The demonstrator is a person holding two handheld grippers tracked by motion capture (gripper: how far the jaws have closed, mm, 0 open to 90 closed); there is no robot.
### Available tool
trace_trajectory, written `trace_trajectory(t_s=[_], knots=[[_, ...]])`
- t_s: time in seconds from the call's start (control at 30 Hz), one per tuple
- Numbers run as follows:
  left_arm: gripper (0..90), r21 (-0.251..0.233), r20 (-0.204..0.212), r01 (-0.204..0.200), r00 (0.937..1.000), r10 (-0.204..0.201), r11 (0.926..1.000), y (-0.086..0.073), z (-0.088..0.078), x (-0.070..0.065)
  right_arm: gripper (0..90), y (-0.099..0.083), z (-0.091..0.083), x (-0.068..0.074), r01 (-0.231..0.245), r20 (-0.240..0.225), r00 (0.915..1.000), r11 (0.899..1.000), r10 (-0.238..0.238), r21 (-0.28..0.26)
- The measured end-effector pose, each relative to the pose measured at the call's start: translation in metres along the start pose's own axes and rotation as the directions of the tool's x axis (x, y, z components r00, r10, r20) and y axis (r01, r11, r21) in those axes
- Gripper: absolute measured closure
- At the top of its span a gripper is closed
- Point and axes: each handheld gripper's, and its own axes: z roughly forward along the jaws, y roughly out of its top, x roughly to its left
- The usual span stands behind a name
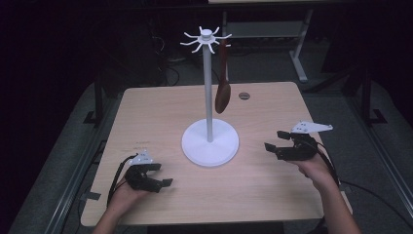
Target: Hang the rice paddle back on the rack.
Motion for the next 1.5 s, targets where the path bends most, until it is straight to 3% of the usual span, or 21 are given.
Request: trace_trajectory(t_s=[0.7, 1.07, 1.33, 1.5], knots=[[15.6, -0.006, 0.004, 0.009, 0.9999, -0.009, 0.9999, 0.000, 0.000, -0.001, 18.3, -0.046, -0.004, 0.001, -0.047, 0.045, 0.9980, 0.998, 0.045, 0.050], [15.6, -0.008, 0.008, 0.007, 0.9999, -0.006, 1.0000, 0.000, -0.001, -0.002, 17.1, -0.065, -0.001, -0.007, -0.070, 0.076, 0.9949, 0.996, 0.066, 0.056], [15.6, -0.010, 0.008, 0.000, 1.0000, 0.000, 0.9999, 0.000, -0.002, -0.001, 17.1, -0.071, 0.006, -0.009, -0.048, 0.104, 0.9939, 0.995, 0.039, 0.091], [15.6, -0.010, 0.009, -0.005, 0.9999, 0.005, 0.9999, 0.000, -0.001, -0.002, 17.1, -0.073, 0.007, -0.009, -0.039, 0.096, 0.9949, 0.994, 0.029, 0.098]])
